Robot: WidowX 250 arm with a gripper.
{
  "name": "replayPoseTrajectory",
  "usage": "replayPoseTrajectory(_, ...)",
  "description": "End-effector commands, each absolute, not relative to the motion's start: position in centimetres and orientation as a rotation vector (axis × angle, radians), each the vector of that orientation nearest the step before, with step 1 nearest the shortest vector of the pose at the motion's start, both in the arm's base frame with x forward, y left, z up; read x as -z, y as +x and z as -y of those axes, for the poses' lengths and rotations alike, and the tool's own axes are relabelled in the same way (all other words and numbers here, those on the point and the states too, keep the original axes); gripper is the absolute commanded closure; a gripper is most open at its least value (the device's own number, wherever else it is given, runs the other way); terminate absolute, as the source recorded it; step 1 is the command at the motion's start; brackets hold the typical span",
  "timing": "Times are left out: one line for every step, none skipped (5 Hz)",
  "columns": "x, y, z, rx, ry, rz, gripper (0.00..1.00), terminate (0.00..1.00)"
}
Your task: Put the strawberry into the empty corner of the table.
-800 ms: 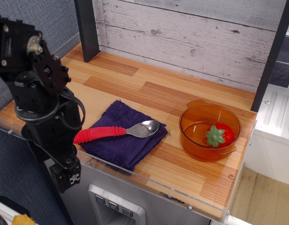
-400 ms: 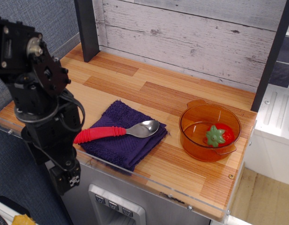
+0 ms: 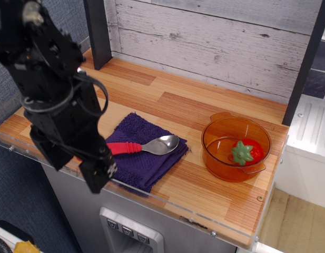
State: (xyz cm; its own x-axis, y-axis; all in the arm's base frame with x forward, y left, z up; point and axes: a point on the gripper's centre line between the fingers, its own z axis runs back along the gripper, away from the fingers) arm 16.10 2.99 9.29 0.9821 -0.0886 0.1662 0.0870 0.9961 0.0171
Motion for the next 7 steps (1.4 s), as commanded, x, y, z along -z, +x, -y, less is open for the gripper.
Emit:
replayPoseTrajectory(-9.6,23.5,1.1,0.028,-0.058,0.205,0.0,0.0)
replayPoseTrajectory(-9.3,26.3,3.1,0.071,-0.077,0.218,0.0,0.0)
replayPoseTrajectory(-8.7,28.7,4.7,0.103,-0.072,0.22,0.0,0.0)
replayPoseTrajectory(-8.4,30.3,5.9,0.12,-0.09,0.219,0.0,0.0)
replayPoseTrajectory(-7.8,31.2,6.7,0.153,-0.084,0.223,0.0,0.0)
replayPoseTrajectory(-7.4,31.6,7.5,0.189,-0.088,0.211,0.0,0.0)
replayPoseTrajectory(-7.3,31.5,8.6,0.218,-0.077,0.219,0.0,0.0)
